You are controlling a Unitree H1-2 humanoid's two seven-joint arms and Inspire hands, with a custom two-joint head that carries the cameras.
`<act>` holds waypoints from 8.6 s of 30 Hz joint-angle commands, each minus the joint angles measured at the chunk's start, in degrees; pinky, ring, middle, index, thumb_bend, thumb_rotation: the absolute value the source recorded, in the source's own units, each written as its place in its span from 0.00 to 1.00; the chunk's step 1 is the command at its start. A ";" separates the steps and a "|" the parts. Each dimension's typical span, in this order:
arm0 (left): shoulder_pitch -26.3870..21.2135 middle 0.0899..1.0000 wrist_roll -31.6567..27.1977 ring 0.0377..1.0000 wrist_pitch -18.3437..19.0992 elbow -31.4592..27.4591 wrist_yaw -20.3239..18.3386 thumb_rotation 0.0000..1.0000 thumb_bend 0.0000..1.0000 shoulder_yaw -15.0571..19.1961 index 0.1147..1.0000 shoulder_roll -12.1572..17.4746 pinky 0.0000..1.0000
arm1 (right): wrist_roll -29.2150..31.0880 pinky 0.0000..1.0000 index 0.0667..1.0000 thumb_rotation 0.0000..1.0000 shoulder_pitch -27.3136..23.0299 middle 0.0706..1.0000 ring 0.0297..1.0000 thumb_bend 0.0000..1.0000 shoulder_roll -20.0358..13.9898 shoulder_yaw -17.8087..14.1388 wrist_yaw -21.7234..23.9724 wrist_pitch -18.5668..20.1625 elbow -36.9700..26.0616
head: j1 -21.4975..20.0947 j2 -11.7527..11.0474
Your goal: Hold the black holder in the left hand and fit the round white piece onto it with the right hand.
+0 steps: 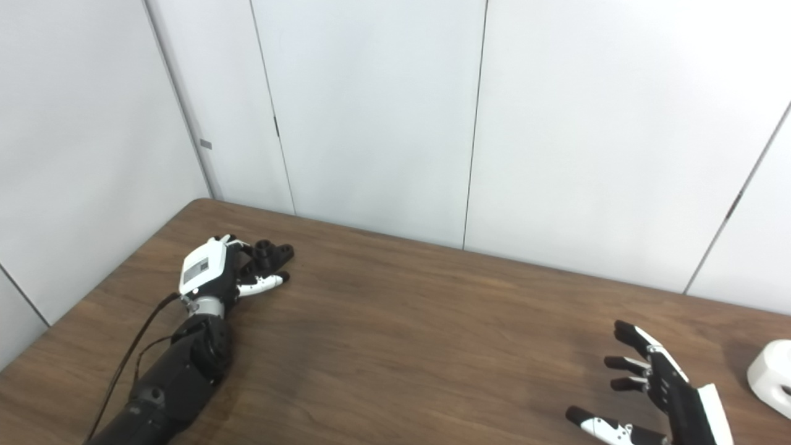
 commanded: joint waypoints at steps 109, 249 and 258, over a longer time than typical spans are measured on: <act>4.85 0.87 12.57 0.96 -26.96 -13.87 -25.58 0.05 0.52 -28.86 0.42 -7.41 0.95 | -1.33 0.54 0.82 0.28 -4.06 0.82 0.69 0.61 -3.42 -4.40 -1.11 -3.15 -6.11 | -22.64 5.82; 9.59 0.81 10.47 0.88 -37.80 -10.62 -17.50 0.05 0.52 -23.17 0.42 -1.65 0.86 | -35.35 0.61 0.46 0.13 -25.54 0.70 0.70 0.54 -17.33 5.83 -5.45 15.02 33.78 | -49.86 -1.96; 10.31 0.80 10.74 0.88 -37.13 -11.92 -17.72 0.05 0.52 -22.53 0.42 -1.31 0.86 | -33.73 0.57 0.45 0.13 -25.98 0.66 0.67 0.52 -15.80 8.18 -14.69 10.80 38.36 | -49.28 -1.44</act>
